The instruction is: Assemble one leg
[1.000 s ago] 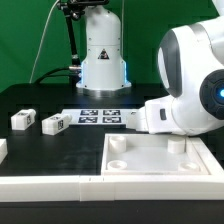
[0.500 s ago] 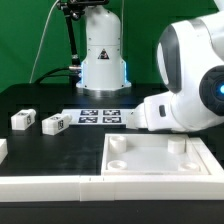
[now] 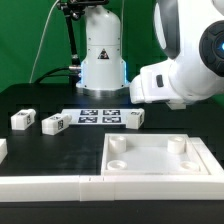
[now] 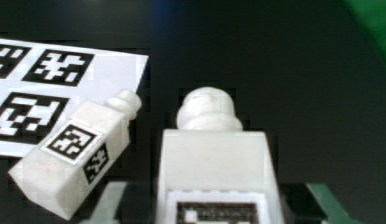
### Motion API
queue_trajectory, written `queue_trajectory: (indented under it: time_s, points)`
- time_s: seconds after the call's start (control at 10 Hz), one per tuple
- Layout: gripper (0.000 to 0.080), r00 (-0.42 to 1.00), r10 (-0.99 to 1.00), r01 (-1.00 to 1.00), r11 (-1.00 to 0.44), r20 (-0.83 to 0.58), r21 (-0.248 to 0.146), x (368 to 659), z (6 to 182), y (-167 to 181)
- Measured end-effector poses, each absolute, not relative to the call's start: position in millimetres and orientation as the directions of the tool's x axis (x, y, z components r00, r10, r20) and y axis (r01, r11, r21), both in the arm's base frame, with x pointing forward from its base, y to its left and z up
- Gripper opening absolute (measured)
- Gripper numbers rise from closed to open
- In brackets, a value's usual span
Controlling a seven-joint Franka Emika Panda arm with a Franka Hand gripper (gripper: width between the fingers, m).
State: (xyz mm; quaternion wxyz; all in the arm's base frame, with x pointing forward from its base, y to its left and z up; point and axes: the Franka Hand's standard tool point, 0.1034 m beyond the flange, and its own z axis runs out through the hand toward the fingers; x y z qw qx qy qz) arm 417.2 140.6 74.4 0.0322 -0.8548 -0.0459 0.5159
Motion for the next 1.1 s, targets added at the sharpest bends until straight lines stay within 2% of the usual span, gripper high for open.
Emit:
queue_trajectory:
  time_s: [0.1, 0.2, 0.3, 0.4, 0.7, 0.8, 1.1]
  points:
    - [0.029, 0.465, 0.112, 0.045, -0.994, -0.878, -0.103, 418, 74.3, 141]
    - [0.029, 0.551, 0.11, 0.042, -0.994, -0.827, -0.105, 430, 67.8, 144]
    - [0.029, 0.636, 0.117, 0.05, -0.993, -0.763, -0.111, 434, 69.1, 142]
    - [0.0291, 0.662, 0.142, 0.068, -0.989, -0.736, -0.129, 433, 70.4, 136]
    - [0.0291, 0.812, 0.128, 0.068, -0.99, -0.569, -0.126, 462, 98.5, 128]
    - [0.0291, 0.878, 0.119, 0.069, -0.99, -0.463, -0.123, 472, 93.0, 130]
    - [0.0291, 0.972, 0.107, 0.085, -0.99, -0.207, -0.109, 480, 92.1, 125]
